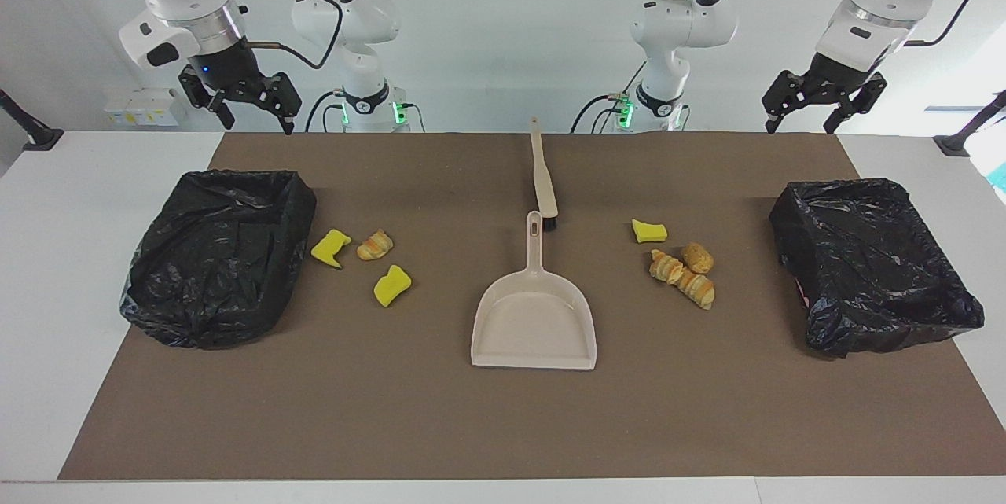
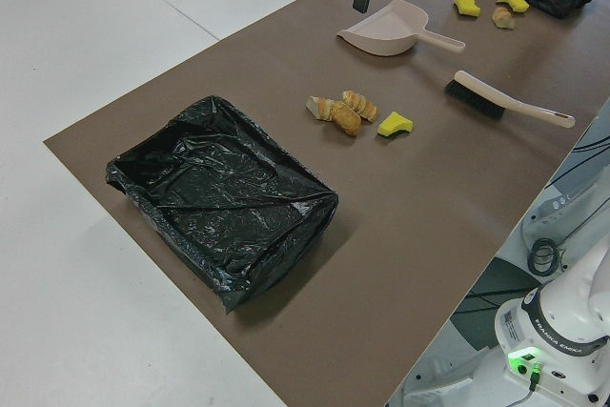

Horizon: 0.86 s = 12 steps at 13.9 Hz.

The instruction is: Sweep and dump trash in bin

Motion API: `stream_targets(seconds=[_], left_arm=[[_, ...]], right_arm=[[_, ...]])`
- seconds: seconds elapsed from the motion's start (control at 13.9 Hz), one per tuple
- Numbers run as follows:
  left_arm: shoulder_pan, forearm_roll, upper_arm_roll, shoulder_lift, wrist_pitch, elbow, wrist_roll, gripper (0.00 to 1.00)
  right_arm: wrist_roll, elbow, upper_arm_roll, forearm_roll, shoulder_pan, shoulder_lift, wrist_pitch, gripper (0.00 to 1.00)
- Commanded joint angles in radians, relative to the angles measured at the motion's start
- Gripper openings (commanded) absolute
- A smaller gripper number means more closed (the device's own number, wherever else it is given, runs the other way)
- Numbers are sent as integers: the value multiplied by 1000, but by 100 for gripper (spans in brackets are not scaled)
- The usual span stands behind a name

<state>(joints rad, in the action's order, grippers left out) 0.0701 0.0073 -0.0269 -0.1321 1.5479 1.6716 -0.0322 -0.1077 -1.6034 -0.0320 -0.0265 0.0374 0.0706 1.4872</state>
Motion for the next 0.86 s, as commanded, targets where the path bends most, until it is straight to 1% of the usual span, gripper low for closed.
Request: stream_targets(seconds=[0.0,0.36,0.43,0.5,0.58,0.79], left_arm=[[-10,5,1,0,-6,-10,-8,100],[-7,5,2,0,-6,-10,-5,100],[6,5,4,-3,-18,-4,-5,100],[11,3,13,-9,-41,-3,-5,100],[22,3,16,-15,-57,10,-5,100],[88,2,16,-95,-54,152,15,100]], right_arm=[[13,-16,1,8,1,20,-8,100],[14,-26,0,5,-1,23,1,100],[23,-29,0,-1,-1,23,7,100],[45,-41,0,-4,-1,21,28,100],[64,-64,0,-4,4,23,75,100],[72,-105,0,-3,7,11,186,100]])
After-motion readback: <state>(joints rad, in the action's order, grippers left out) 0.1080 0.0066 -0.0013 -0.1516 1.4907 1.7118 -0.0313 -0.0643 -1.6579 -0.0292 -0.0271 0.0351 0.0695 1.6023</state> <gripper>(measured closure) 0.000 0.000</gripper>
